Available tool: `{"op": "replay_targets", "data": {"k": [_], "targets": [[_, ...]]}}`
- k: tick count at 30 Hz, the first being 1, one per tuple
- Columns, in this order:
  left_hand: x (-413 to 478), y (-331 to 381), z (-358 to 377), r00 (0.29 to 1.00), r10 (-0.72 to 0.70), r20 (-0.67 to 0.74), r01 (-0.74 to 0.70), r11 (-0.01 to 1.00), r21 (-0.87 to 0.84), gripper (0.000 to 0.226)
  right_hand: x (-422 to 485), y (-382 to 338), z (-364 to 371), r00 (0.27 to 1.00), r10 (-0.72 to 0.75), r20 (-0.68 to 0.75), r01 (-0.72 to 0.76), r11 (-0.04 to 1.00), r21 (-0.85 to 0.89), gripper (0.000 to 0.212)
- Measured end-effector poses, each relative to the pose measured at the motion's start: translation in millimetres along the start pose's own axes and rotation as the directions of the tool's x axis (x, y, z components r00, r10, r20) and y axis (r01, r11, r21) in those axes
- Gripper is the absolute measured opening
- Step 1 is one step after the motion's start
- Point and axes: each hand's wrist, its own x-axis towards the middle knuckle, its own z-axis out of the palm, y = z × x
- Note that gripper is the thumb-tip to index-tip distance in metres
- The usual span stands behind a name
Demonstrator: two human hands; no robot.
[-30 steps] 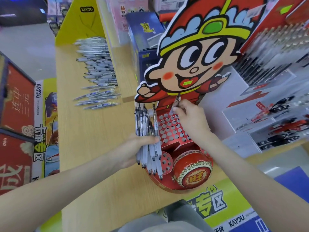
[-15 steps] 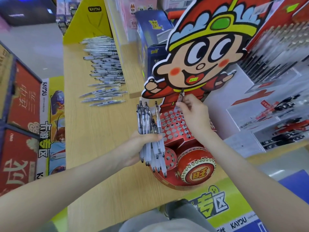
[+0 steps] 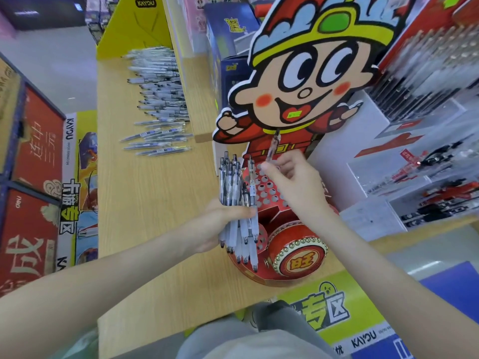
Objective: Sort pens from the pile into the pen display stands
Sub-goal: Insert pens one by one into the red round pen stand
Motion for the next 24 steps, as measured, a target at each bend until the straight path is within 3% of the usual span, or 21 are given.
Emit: {"op": "replay_targets", "data": {"k": [3, 7, 9, 12, 14, 19, 24], "targets": [[0.9, 0.0, 3.8, 0.998, 0.013, 0.063, -0.014, 1.0, 0.016, 0.023, -9.9, -10.5, -0.9, 0.939, 0.052, 0.341, -0.076, 0.996, 0.056, 0.024], [3.8, 0.1, 6.6, 0.997, 0.017, 0.079, -0.02, 0.999, 0.031, 0.028, -6.9, -8.8, -8.8, 0.873, 0.094, 0.478, -0.198, 0.965, 0.172, 0.02], [5.8, 0.0, 4.8, 0.999, -0.002, 0.054, 0.0, 0.999, 0.046, 0.025, -3.6, -7.4, -17.8, 0.906, 0.067, 0.418, -0.2, 0.939, 0.281, 0.012], [9.7, 1.6, 0.8, 1.0, -0.014, 0.014, 0.013, 0.998, 0.063, 0.027, 9.1, 2.0, -36.1, 0.994, 0.062, 0.094, -0.098, 0.882, 0.462, 0.007], [12.2, 3.5, 0.1, 1.0, -0.009, -0.003, 0.009, 0.998, 0.058, 0.023, 17.8, 11.6, -43.8, 0.997, 0.053, -0.054, -0.023, 0.889, 0.457, 0.007], [18.3, 7.9, 1.4, 1.0, 0.002, -0.028, 0.0, 0.998, 0.064, 0.024, 25.8, 15.6, -37.9, 0.992, -0.031, -0.121, 0.071, 0.934, 0.35, 0.005], [20.9, 6.8, -1.1, 1.0, 0.005, -0.016, -0.004, 0.997, 0.075, 0.03, 25.5, 12.0, -28.5, 0.991, -0.122, -0.06, 0.131, 0.977, 0.168, 0.005]]}}
